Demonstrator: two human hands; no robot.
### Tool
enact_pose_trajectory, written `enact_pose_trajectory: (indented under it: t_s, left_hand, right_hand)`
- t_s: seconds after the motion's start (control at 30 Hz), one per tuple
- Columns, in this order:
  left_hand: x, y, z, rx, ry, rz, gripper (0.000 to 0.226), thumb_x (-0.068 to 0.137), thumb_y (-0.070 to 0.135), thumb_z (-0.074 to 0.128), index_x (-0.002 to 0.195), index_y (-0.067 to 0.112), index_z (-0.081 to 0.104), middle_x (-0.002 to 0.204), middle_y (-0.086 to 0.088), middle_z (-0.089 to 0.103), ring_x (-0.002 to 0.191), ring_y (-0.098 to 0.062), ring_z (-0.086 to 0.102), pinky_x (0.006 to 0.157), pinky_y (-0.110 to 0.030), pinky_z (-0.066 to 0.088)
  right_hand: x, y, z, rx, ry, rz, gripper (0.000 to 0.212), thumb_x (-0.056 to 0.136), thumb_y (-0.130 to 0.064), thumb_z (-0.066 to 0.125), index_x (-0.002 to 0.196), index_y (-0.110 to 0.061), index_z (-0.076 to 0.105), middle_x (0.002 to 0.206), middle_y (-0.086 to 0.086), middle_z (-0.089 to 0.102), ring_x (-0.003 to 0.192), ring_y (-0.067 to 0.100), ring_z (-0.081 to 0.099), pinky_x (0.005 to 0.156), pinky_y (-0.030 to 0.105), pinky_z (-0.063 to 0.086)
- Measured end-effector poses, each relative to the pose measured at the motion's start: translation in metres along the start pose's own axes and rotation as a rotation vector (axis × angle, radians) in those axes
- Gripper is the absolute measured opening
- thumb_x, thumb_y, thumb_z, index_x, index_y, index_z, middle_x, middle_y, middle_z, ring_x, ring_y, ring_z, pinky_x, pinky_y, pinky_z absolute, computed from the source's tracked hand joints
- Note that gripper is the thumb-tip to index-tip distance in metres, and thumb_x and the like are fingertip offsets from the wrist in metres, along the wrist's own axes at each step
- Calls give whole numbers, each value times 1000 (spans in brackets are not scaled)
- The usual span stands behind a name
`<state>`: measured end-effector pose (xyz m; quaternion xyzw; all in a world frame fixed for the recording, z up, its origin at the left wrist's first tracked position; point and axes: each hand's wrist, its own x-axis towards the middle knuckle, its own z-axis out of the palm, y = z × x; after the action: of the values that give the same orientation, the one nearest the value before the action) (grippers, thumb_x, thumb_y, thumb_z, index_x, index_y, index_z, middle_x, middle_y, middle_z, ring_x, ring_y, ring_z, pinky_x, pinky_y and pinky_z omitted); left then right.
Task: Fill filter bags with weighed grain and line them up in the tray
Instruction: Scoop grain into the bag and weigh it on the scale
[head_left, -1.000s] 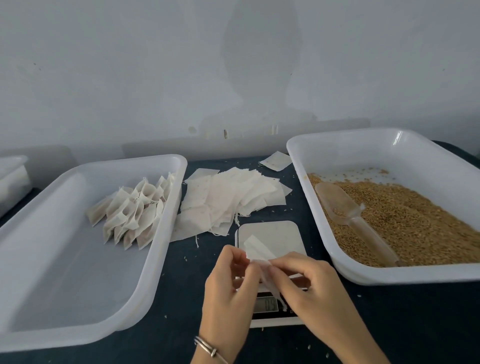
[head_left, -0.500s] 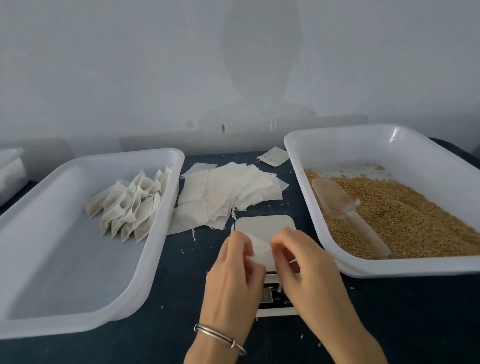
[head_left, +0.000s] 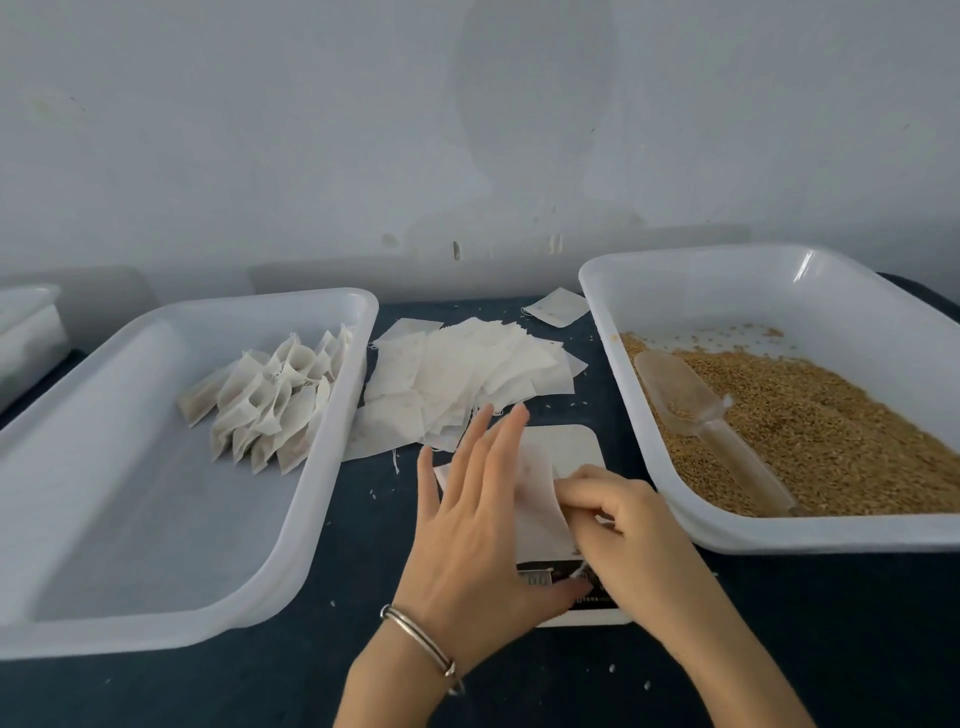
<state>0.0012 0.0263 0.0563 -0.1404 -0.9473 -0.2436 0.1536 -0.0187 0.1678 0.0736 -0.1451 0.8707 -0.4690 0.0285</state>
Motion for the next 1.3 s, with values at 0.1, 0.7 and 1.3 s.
enact_pose_trajectory:
  t_s: [0.1,0.7,1.3]
  left_hand:
    - [7,4,6,91,29,-84,81,67,48,65,133,21,26,128,11,47,126,-7,45,114,-57,14]
    - [20,1,-18,-430,236,-264,45,68,-9,68,83,27,45,83,18,56,73,-2,56,57,-6,41]
    - [16,8,-18,-515,240,-255,39,72,-7,68,83,24,48,81,13,58,68,-4,56,54,-7,43]
  right_hand:
    - [0,-3,-3,69,-54,-17,27,93,-10,52,88,-21,75,77,3,60,72,15,55,67,26,47]
    - [55,19,-137,-401,102,100,36,83,-56,51,93,-28,72,68,-13,66,46,-2,56,51,15,44]
    - [105,105,-265,-1252,-118,524,34,79,-20,61,113,-27,65,116,-4,63,105,19,59,91,32,48]
